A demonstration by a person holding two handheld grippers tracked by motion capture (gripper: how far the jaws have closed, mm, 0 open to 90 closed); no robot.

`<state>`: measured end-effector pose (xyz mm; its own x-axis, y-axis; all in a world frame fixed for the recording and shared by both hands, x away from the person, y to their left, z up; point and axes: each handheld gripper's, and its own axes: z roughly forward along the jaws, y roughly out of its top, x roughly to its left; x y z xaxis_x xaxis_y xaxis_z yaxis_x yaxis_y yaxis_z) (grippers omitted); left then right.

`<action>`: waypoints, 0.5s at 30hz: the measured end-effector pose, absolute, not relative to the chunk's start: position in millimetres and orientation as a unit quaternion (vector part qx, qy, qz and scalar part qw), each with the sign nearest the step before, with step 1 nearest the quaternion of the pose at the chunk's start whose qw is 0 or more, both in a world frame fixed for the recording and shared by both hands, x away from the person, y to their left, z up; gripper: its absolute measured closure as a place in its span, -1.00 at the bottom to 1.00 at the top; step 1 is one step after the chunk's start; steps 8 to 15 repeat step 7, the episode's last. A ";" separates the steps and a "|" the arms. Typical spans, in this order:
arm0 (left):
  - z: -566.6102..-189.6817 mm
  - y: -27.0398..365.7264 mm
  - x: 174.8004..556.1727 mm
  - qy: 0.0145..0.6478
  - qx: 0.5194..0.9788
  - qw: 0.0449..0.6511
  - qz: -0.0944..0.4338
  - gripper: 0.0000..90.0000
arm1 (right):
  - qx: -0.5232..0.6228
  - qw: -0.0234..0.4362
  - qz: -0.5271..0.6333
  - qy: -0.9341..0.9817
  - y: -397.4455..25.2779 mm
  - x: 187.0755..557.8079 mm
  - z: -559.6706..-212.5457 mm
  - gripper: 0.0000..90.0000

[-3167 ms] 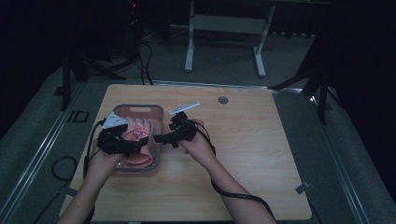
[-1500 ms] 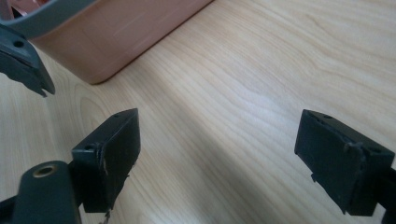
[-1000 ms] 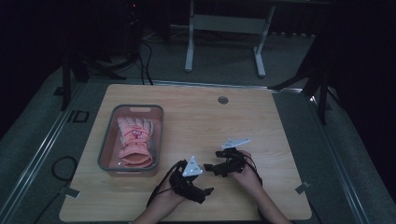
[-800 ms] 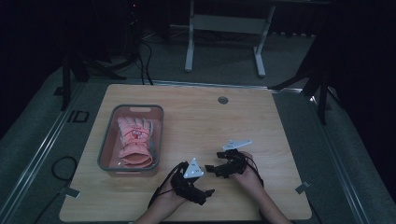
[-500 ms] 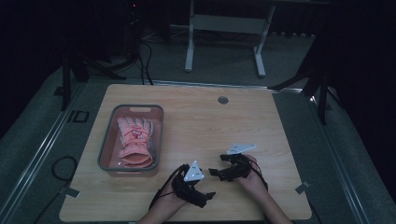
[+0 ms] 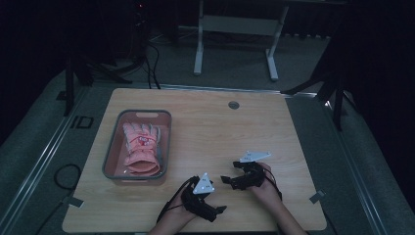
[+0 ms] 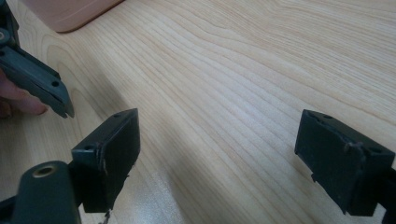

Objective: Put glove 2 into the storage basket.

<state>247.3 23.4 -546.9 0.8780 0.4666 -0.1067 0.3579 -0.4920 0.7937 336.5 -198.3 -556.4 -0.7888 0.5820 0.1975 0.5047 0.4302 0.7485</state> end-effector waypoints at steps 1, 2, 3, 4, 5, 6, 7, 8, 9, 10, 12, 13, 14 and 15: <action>-546.8 23.3 247.3 0.240 0.860 0.446 0.060 -0.86 | 0.322 0.047 0.424 0.845 -198.1 336.6 -556.5 -0.69; -546.8 23.3 247.3 0.240 0.860 0.446 0.060 -0.86 | 0.322 0.047 0.424 0.845 -198.1 336.6 -556.5 -0.69; -546.6 23.3 247.7 0.240 0.860 0.447 0.058 -0.86 | 0.321 0.047 0.423 0.846 -198.0 336.7 -556.6 -0.69; -546.5 23.4 247.7 0.241 0.859 0.448 0.059 -0.86 | 0.321 0.047 0.423 0.846 -198.1 336.9 -556.8 -0.69; -546.5 23.6 247.9 0.242 0.858 0.449 0.059 -0.86 | 0.322 0.047 0.423 0.846 -198.2 337.1 -556.9 -0.69; -546.5 24.0 248.0 0.241 0.858 0.449 0.060 -0.86 | 0.322 0.047 0.423 0.846 -198.5 337.4 -557.0 -0.69; -546.5 24.0 248.0 0.241 0.858 0.449 0.060 -0.86 | 0.323 0.047 0.423 0.845 -198.7 337.5 -557.0 -0.69; -546.5 24.0 248.0 0.241 0.858 0.449 0.060 -0.86 | 0.323 0.047 0.423 0.845 -198.7 337.5 -557.0 -0.69; -546.5 24.0 248.0 0.241 0.858 0.449 0.060 -0.86 | 0.323 0.047 0.423 0.845 -198.7 337.5 -557.0 -0.69; -546.5 24.0 248.0 0.241 0.858 0.449 0.060 -0.86 | 0.323 0.047 0.423 0.845 -198.7 337.5 -557.0 -0.69; -546.5 24.0 248.0 0.241 0.858 0.449 0.060 -0.86 | 0.323 0.047 0.423 0.845 -198.7 337.5 -557.0 -0.69; -546.5 24.0 248.0 0.241 0.858 0.449 0.060 -0.86 | 0.323 0.047 0.423 0.845 -198.7 337.5 -557.0 -0.69; -546.5 24.0 248.0 0.241 0.858 0.449 0.060 -0.86 | 0.323 0.047 0.423 0.845 -198.7 337.5 -557.0 -0.69; -546.5 24.0 248.0 0.241 0.858 0.449 0.060 -0.86 | 0.323 0.047 0.423 0.845 -198.7 337.5 -557.0 -0.69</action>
